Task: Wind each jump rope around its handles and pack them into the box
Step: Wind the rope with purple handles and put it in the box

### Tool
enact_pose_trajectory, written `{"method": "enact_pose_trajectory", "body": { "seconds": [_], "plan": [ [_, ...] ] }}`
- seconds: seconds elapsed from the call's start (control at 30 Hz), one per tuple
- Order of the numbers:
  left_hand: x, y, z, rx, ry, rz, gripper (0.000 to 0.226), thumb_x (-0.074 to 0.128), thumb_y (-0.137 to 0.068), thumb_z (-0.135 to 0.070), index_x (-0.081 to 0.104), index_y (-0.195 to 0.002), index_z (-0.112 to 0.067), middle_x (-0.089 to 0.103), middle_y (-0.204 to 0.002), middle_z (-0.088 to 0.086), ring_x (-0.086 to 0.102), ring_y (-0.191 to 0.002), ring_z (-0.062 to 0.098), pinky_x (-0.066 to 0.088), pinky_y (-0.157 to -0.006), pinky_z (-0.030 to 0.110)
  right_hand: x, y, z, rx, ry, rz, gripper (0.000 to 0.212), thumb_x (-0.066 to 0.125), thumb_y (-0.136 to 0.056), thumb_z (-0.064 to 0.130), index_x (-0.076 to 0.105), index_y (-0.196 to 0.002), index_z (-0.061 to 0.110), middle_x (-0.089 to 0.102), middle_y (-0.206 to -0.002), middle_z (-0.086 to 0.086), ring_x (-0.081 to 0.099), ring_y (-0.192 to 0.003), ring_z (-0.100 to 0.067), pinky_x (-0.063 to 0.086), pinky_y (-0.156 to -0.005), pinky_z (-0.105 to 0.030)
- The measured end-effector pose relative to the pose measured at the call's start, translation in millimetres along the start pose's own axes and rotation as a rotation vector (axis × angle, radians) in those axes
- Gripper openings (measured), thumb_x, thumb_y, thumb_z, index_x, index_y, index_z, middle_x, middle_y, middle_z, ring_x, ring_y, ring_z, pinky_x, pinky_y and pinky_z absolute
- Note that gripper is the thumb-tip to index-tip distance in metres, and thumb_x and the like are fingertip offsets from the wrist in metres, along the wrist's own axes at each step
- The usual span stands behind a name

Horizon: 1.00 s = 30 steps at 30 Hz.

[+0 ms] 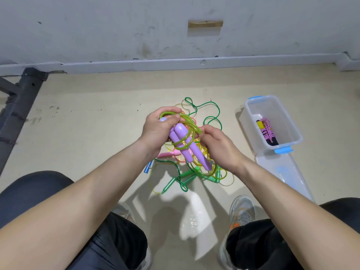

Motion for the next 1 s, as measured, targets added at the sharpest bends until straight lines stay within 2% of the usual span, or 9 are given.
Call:
{"method": "enact_pose_trajectory", "body": {
  "seconds": [0.1, 0.23, 0.33, 0.43, 0.63, 0.73, 0.87, 0.93, 1.0],
  "plan": [
    [2, 1, 1, -0.066, 0.084, -0.023, 0.015, 0.060, -0.097, -0.007, 0.069, -0.103, -0.017, 0.072, -0.088, 0.005, 0.067, -0.062, 0.015, 0.050, -0.050, 0.021, 4, 8, 4, -0.064, 0.207, -0.047, 0.040, 0.061, -0.082, 0.065, 0.052, -0.083, 0.025, 0.058, -0.077, 0.001, 0.053, -0.075, -0.015, 0.043, -0.068, -0.040],
    [6, 4, 2, -0.144, 0.201, 0.002, 0.013, 0.062, -0.099, -0.014, 0.068, -0.111, -0.014, 0.070, -0.089, 0.007, 0.068, -0.064, 0.018, 0.059, -0.057, 0.029, 7, 14, 5, -0.103, 0.219, -0.010, 0.047, 0.079, -0.070, 0.063, 0.046, -0.088, 0.035, 0.062, -0.079, 0.014, 0.060, -0.071, 0.004, 0.040, -0.062, -0.028],
    [9, 6, 5, -0.185, 0.235, 0.026, 0.022, 0.061, -0.100, -0.024, 0.066, -0.119, -0.012, 0.074, -0.082, 0.003, 0.070, -0.065, 0.020, 0.060, -0.078, 0.048, 5, 10, 1, -0.107, 0.232, 0.002, 0.040, 0.081, -0.075, 0.053, 0.046, -0.088, 0.036, 0.061, -0.075, 0.011, 0.058, -0.067, -0.005, 0.037, -0.059, -0.023],
    [11, 7, 7, -0.217, 0.185, 0.073, 0.025, 0.059, -0.100, -0.038, 0.066, -0.114, -0.019, 0.074, -0.089, 0.005, 0.068, -0.079, 0.031, 0.044, -0.098, 0.065, 2, 8, 1, -0.124, 0.255, -0.035, 0.041, 0.081, -0.077, 0.048, 0.042, -0.081, 0.037, 0.052, -0.075, 0.013, 0.049, -0.068, -0.002, 0.032, -0.056, -0.020],
    [25, 17, 15, -0.202, 0.180, 0.150, 0.040, 0.064, -0.097, -0.039, 0.053, -0.124, -0.013, 0.069, -0.088, 0.017, 0.057, -0.081, 0.038, 0.049, -0.078, 0.051, -1, 6, 2, -0.060, 0.221, -0.119, 0.042, 0.083, -0.077, 0.046, 0.045, -0.077, 0.028, 0.053, -0.072, 0.011, 0.049, -0.059, -0.001, 0.032, -0.052, -0.019],
    [25, 18, 15, -0.192, 0.185, 0.133, 0.059, 0.078, -0.083, -0.029, 0.049, -0.133, -0.014, 0.074, -0.089, 0.009, 0.066, -0.079, 0.035, 0.053, -0.068, 0.040, 1, 7, 6, -0.091, 0.215, -0.104, 0.044, 0.084, -0.073, 0.049, 0.044, -0.077, 0.029, 0.053, -0.070, 0.012, 0.050, -0.059, 0.000, 0.033, -0.053, -0.020],
    [21, 13, 19, -0.188, 0.163, 0.080, 0.049, 0.077, -0.089, -0.019, 0.053, -0.131, -0.014, 0.071, -0.080, 0.005, 0.061, -0.070, 0.027, 0.049, -0.073, 0.043, 4, 9, 6, -0.142, 0.230, -0.093, 0.045, 0.082, -0.069, 0.055, 0.042, -0.075, 0.033, 0.052, -0.064, 0.011, 0.048, -0.059, -0.002, 0.031, -0.052, -0.021],
    [19, 9, 21, -0.184, 0.134, 0.069, 0.051, 0.080, -0.084, -0.025, 0.055, -0.128, -0.019, 0.070, -0.078, 0.003, 0.056, -0.069, 0.025, 0.047, -0.075, 0.043, 2, 8, 3, -0.133, 0.167, -0.097, 0.037, 0.079, -0.077, 0.050, 0.046, -0.073, 0.034, 0.053, -0.061, 0.015, 0.048, -0.057, -0.001, 0.031, -0.052, -0.020],
    [17, 6, 18, -0.174, 0.066, 0.063, 0.062, 0.080, -0.072, -0.037, 0.057, -0.127, -0.021, 0.069, -0.076, 0.001, 0.052, -0.062, 0.022, 0.048, -0.062, 0.030, 0, 6, -1, -0.109, 0.051, -0.120, 0.036, 0.068, -0.087, 0.053, 0.053, -0.072, 0.024, 0.049, -0.057, 0.016, 0.041, -0.053, -0.003, 0.033, -0.054, -0.025]
  ]
}}
Point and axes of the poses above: each hand's wrist, its own y-axis away from the middle knuckle, its own x-axis out of the palm, z = x × y, the point moved 2 cm from there along -y, towards the middle knuckle
